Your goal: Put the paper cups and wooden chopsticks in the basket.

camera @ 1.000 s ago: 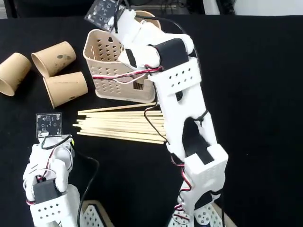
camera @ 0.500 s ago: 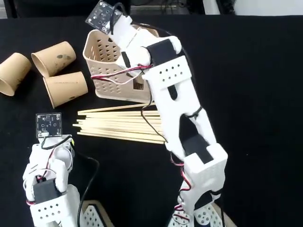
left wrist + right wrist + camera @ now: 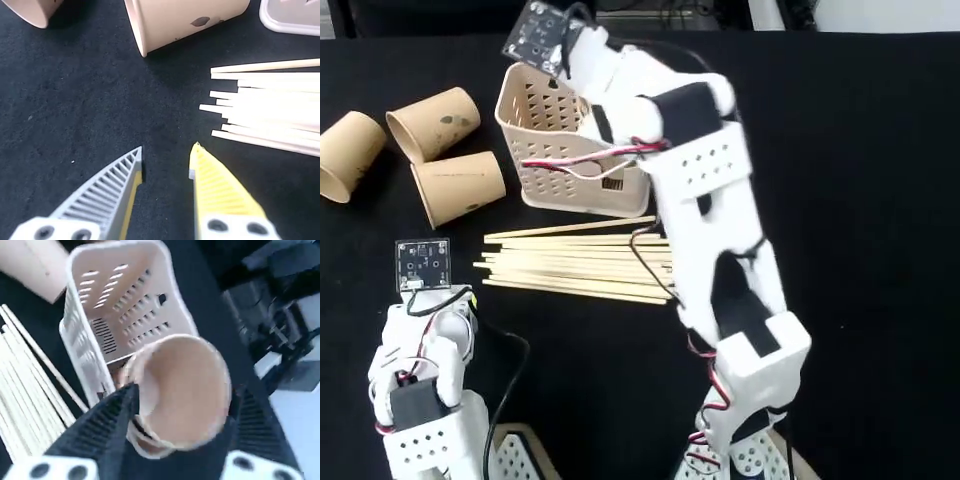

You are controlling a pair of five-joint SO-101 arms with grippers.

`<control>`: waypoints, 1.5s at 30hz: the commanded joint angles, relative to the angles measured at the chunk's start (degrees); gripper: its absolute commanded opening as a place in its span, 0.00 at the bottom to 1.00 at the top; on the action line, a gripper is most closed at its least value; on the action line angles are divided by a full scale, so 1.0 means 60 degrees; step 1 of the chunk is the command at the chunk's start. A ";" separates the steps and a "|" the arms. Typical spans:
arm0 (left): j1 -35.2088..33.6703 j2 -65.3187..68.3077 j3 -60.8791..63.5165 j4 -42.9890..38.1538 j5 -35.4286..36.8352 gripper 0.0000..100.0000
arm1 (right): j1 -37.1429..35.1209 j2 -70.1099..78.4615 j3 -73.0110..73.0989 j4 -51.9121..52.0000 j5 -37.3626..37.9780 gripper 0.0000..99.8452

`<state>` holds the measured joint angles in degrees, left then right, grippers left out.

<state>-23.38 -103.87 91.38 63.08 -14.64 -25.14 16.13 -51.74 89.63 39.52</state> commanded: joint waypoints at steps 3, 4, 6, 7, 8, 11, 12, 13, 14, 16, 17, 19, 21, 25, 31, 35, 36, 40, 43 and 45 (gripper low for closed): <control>0.0095 -0.0059 -0.0051 -0.0176 0.0088 0.16 | 0.0044 -0.0769 -0.1267 0.0366 -0.0029 0.30; 0.0095 -0.0059 -0.0051 -0.0176 0.0088 0.16 | 0.0029 -0.0857 -0.1443 0.0542 -0.0161 0.30; 0.0081 -0.0059 -0.0066 -0.0176 0.0088 0.16 | 0.0029 -0.1033 -0.1780 0.0864 -0.0234 0.30; 0.0081 -0.0059 -0.0095 -0.0176 0.0088 0.16 | 0.0029 -0.1136 -0.1971 0.1055 -0.0234 0.30; 0.0066 -0.0059 -0.0125 -0.0176 0.0103 0.16 | 0.0073 -0.1238 -0.2176 0.1289 -0.0234 0.30; 0.0066 -0.0029 -0.0505 0.0117 0.0117 0.16 | 0.0088 -0.1590 -0.2498 0.1890 -0.0161 0.12; -0.0007 -0.0029 -0.0813 0.0381 0.0264 0.16 | 0.0103 -0.1692 -0.2513 0.1890 -0.0161 0.02; -0.0139 -0.0029 -0.1179 0.0527 0.0527 0.16 | 0.0103 -0.1810 -0.2513 0.1905 -0.0176 0.01; -0.0330 -0.0029 -0.1531 0.0542 0.0894 0.16 | 0.0117 -0.1912 -0.2454 0.1919 -0.0234 0.07; -0.0784 -0.0015 -0.2103 0.0205 0.1817 0.16 | 0.0117 -0.2234 -0.2059 0.1919 -0.0249 0.08; -0.0960 0.0015 -0.2308 0.0015 0.2271 0.18 | 0.0117 -0.2440 -0.1766 0.1919 -0.0249 0.05; -0.1048 0.0308 -0.2557 -0.0337 0.2930 0.22 | 0.0117 -0.2923 -0.0974 0.1919 -0.0249 0.01; -0.1048 0.1114 -0.2703 -0.0952 0.3370 0.26 | 0.0117 -0.3612 -0.0037 0.1919 -0.0249 0.02; -0.1092 0.4176 -0.3817 -0.2037 0.3868 0.27 | 0.0601 -0.5443 0.1648 0.1919 -0.0190 0.01; -0.0462 0.9685 -0.7201 -0.2051 0.4337 0.27 | 0.2886 -0.8418 0.5326 0.1875 0.0176 0.01; 0.0051 1.2278 -0.8842 -0.2139 0.4733 0.27 | 0.4615 -1.0234 0.8740 0.1495 0.0352 0.01; 0.0066 1.2791 -0.9223 -0.2139 0.4864 0.27 | 0.5040 -1.0806 0.9678 0.1143 0.0352 0.01; 0.0022 1.4300 -1.0484 -0.2139 0.4923 0.27 | 0.6095 -1.3590 1.3546 -0.0821 0.0381 0.01; 0.0110 1.5077 -1.1026 -0.2183 0.4938 0.27 | 0.6315 -1.5875 1.5758 -0.1480 0.0381 0.01; 0.0139 1.5473 -1.1055 -0.2696 0.4938 0.27 | 0.6315 -1.7238 1.6799 -0.1392 0.0396 0.01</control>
<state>-23.38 -13.14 29.23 50.33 14.37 11.43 -75.38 39.78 83.12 41.36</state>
